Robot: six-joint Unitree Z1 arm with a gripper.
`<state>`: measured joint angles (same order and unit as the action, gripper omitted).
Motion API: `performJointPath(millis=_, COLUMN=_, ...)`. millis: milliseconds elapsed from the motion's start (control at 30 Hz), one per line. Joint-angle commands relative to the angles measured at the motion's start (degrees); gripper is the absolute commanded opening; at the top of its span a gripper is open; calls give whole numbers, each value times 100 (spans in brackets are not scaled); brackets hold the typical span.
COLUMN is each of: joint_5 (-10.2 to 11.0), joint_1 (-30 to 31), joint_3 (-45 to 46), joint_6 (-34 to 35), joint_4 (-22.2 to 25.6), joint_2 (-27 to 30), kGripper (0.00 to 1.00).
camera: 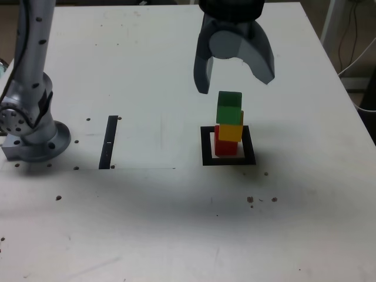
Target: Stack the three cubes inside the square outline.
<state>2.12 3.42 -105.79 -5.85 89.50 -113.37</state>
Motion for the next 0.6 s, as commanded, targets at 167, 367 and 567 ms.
performJointPath(millis=167, joint_5=2, joint_1=-112, joint_3=1170, joint_6=98, joint_4=-250, joint_2=778, kGripper=99)
performJointPath(millis=367, joint_5=-46, joint_1=-165, joint_3=2402, joint_6=196, joint_4=-713, joint_2=1501, kGripper=99)
performJointPath(millis=567, joint_5=-182, joint_1=-166, joint_3=3640, joint_6=263, joint_4=-1321, joint_2=2073, kGripper=99)
